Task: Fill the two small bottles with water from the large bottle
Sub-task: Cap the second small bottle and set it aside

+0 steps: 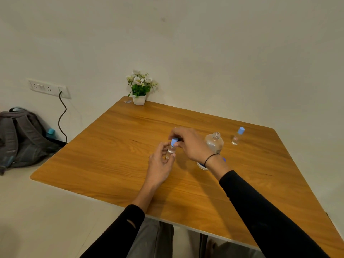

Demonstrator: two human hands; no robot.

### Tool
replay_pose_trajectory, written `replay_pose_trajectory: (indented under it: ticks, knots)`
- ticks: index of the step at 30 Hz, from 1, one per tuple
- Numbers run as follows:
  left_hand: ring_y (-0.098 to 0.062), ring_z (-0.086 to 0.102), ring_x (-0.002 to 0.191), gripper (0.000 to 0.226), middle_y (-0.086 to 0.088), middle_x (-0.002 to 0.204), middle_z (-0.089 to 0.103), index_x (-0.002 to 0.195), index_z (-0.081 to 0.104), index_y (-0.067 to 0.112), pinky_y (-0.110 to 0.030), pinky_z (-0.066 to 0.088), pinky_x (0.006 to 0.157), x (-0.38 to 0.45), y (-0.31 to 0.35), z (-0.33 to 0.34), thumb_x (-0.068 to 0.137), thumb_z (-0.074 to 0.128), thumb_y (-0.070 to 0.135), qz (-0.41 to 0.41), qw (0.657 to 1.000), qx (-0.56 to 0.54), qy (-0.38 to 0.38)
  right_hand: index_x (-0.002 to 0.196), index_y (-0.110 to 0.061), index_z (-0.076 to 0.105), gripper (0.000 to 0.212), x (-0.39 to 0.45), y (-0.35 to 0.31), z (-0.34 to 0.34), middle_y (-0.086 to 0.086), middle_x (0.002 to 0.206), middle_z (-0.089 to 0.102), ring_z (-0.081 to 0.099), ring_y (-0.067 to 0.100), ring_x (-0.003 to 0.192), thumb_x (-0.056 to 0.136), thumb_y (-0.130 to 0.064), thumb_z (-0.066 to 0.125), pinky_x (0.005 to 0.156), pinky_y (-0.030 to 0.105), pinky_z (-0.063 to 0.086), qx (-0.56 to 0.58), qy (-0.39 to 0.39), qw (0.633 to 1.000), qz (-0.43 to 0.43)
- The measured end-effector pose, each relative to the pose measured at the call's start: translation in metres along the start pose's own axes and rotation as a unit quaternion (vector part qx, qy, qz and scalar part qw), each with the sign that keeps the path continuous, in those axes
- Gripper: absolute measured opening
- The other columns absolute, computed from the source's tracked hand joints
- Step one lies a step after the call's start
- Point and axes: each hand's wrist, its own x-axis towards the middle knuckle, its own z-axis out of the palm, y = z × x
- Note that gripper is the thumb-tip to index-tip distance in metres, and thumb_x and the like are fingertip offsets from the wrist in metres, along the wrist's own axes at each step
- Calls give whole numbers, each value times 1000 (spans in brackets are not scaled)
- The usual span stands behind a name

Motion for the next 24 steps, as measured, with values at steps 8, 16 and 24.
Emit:
replay_pose_trajectory:
  ticks: [8,16,24]
  knots:
    - [-4,70,109,37,8,121,75,134,64,27,-14,58,79,1,-4,-1,102,71,9,1,1000,4,-16,92,-23,57,27,-1,-5,-3,-3,93,62,59,20,84,93,4,60,70,35,53,-117,-24,992,-49]
    - [-7,67,107,31,-3,117,72,133,64,13,-13,56,79,2,-5,-1,103,68,4,22,999,28,-21,86,-22,50,24,-1,-12,-4,0,82,59,59,25,75,102,-32,65,60,39,47,-216,-15,976,-13]
    - [-15,69,116,38,-1,127,73,137,64,15,-16,58,84,2,-5,1,102,71,5,-1,1000,-15,-26,122,-23,57,33,-1,-5,-18,-1,110,61,59,22,93,94,-17,73,71,35,47,-162,-67,984,-34]
